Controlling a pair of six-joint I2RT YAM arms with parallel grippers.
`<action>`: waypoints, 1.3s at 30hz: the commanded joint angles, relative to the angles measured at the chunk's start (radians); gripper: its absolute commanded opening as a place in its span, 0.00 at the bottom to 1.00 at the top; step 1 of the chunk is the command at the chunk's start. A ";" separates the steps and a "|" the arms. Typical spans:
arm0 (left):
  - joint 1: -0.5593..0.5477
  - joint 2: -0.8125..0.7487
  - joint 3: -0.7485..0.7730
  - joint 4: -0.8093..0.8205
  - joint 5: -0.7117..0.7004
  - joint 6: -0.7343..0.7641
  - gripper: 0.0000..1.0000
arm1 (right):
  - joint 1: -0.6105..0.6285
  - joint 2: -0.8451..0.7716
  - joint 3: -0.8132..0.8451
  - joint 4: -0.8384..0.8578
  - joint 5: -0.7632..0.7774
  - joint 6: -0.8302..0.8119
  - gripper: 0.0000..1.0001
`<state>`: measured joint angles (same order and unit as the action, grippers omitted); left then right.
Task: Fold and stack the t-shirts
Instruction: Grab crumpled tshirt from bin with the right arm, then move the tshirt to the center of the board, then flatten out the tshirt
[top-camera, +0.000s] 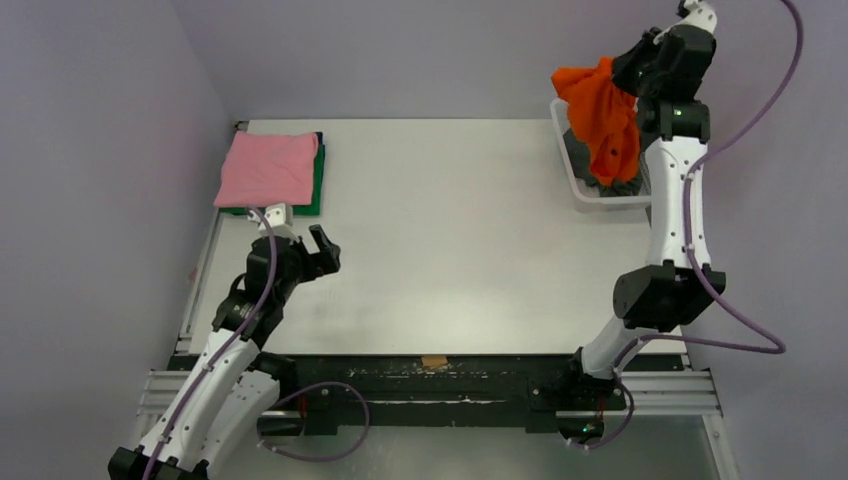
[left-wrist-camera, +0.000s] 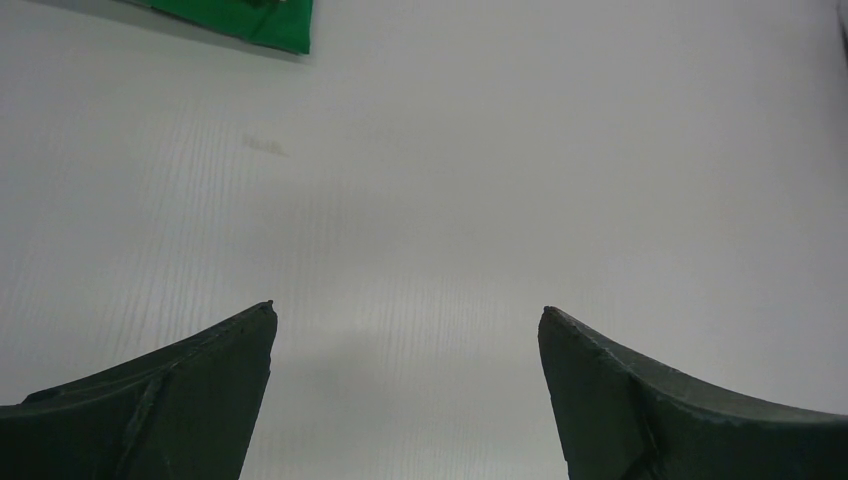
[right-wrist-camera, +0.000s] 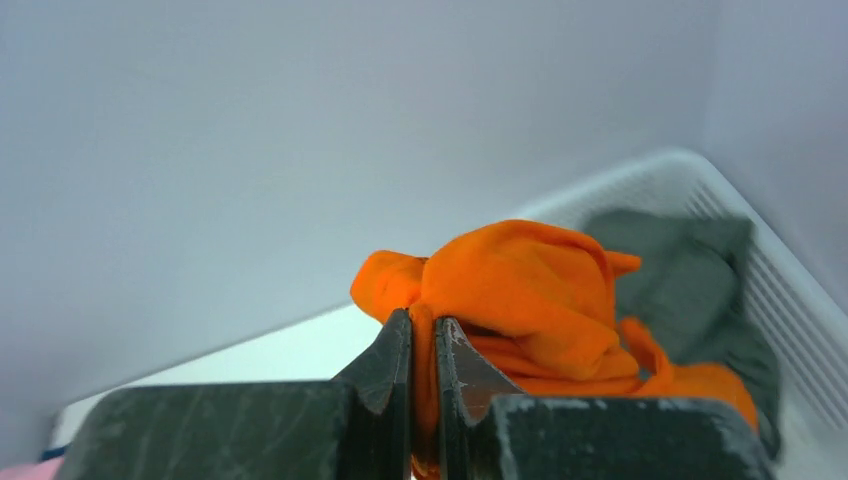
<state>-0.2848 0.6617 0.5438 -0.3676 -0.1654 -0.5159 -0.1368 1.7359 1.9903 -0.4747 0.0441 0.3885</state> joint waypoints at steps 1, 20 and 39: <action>-0.005 -0.048 0.019 0.010 0.032 -0.016 1.00 | 0.135 -0.062 0.167 -0.008 -0.235 -0.039 0.00; -0.004 -0.116 0.061 -0.316 -0.067 -0.262 1.00 | 0.502 -0.342 -0.600 0.156 -0.235 -0.120 0.12; -0.005 0.252 -0.002 -0.025 0.290 -0.263 1.00 | 1.075 -0.317 -0.965 0.166 0.249 0.050 0.65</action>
<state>-0.2848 0.8150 0.5549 -0.5629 -0.0013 -0.7753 0.7528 1.3235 1.0004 -0.3347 0.1711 0.3580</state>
